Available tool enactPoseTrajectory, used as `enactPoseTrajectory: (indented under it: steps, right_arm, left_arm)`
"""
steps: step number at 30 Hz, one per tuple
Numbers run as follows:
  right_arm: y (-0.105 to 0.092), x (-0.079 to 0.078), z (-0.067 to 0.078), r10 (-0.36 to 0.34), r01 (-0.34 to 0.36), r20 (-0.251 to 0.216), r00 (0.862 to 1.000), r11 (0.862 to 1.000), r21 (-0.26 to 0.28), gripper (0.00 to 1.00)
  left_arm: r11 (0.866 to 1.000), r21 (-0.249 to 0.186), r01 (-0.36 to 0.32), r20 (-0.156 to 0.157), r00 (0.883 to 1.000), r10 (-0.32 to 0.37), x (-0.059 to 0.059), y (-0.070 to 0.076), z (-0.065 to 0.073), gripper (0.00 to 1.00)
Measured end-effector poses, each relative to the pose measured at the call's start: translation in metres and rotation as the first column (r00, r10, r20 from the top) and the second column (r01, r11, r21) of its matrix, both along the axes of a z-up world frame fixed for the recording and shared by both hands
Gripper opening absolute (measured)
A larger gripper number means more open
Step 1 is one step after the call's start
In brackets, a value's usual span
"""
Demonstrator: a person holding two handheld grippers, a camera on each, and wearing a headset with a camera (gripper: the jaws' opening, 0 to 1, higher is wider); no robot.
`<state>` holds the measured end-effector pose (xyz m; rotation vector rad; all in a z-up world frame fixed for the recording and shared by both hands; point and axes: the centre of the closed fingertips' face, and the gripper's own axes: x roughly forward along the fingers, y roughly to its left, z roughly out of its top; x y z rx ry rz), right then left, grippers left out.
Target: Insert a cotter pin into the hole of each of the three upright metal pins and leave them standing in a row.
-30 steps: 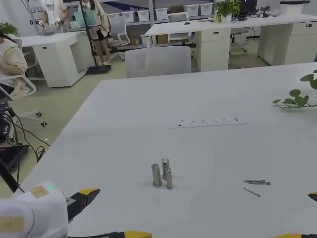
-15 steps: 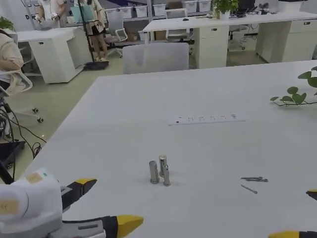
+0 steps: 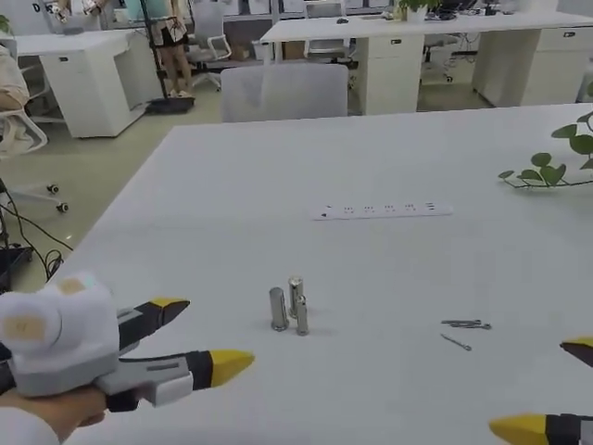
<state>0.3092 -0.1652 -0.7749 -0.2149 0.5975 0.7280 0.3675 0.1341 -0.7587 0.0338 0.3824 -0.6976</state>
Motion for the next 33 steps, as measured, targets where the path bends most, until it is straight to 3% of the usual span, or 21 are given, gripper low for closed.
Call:
enactPoseTrajectory:
  steps: [5,10,12,17,24,29,33]
  right_arm:
    - [0.001,0.000,0.000,-0.001,0.001,-0.005,1.000,1.000,-0.005,0.85]
    - [-0.001,0.001,-0.001,-0.005,0.005,-0.010,1.000,1.000,-0.012,0.85]
    - [-0.002,0.001,-0.001,-0.007,0.007,-0.014,1.000,1.000,-0.014,0.85]
    - [-0.003,0.004,-0.001,-0.011,0.011,-0.020,1.000,1.000,-0.022,0.85]
    - [0.000,0.007,-0.001,-0.012,0.011,-0.024,1.000,1.000,-0.025,0.85]
    - [-0.001,0.008,-0.003,-0.016,0.015,-0.035,0.999,0.999,-0.032,0.85]
    - [-0.004,0.010,-0.005,-0.020,0.019,-0.040,0.999,0.999,-0.041,0.85]
  left_arm:
    - [1.000,-0.013,0.004,0.024,1.000,-0.004,0.013,0.000,0.000,0.63]
    - [0.999,0.014,0.043,0.050,0.998,-0.044,0.025,-0.003,-0.005,0.52]
    - [0.998,0.008,0.056,0.055,0.997,-0.057,0.028,-0.006,-0.006,0.51]
    - [0.994,0.047,0.102,0.076,0.992,-0.105,0.041,-0.015,-0.015,0.46]
    - [0.987,0.096,0.129,0.071,0.988,-0.136,0.058,-0.020,-0.035,0.36]
    - [0.986,0.074,0.152,0.056,0.986,-0.156,0.068,-0.027,-0.043,0.38]
    - [0.977,0.096,0.190,0.052,0.979,-0.195,0.074,-0.036,-0.050,0.39]
